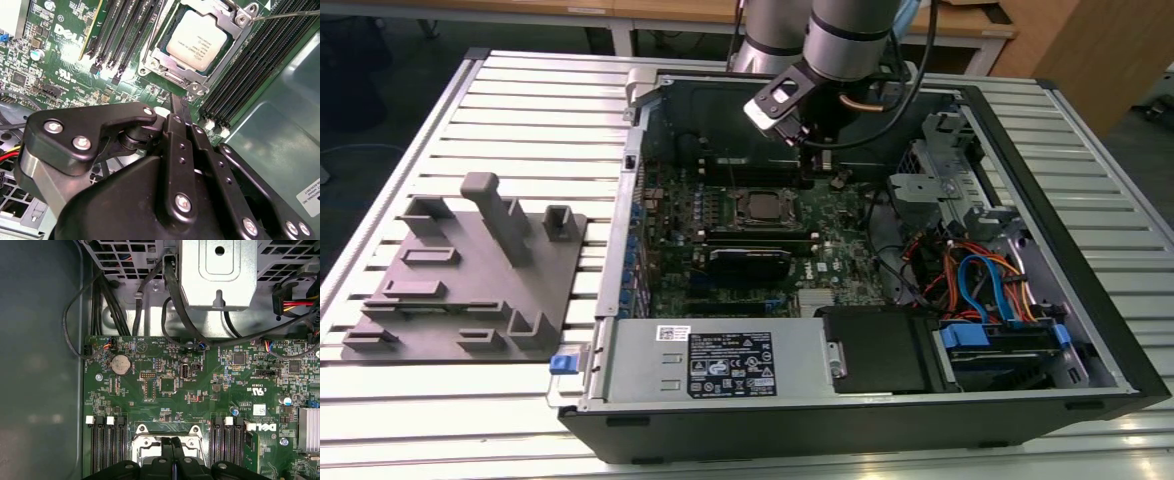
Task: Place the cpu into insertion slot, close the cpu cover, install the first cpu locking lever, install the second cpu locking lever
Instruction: 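Close the cpu cover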
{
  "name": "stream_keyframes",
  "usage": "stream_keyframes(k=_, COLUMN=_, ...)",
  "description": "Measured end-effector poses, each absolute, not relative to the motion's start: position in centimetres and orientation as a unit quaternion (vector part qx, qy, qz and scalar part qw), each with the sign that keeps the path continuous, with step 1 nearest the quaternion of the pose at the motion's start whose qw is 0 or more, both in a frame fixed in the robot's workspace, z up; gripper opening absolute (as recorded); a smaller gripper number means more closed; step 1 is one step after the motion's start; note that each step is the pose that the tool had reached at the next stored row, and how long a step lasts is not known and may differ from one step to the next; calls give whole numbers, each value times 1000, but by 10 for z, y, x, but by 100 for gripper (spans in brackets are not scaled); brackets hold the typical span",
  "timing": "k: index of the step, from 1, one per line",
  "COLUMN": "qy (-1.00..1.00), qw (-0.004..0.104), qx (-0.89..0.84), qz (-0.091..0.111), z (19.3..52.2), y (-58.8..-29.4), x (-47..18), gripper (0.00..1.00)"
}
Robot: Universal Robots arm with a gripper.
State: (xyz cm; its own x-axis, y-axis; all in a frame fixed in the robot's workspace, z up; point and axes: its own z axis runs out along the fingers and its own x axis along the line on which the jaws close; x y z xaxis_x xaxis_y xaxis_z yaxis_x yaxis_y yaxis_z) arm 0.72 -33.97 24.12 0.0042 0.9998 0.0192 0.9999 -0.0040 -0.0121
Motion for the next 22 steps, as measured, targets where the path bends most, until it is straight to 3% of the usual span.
stream_keyframes(k=22, qy=-706, qw=11, qx=-709, qz=-3, z=239, y=-343, x=1, gripper=10)
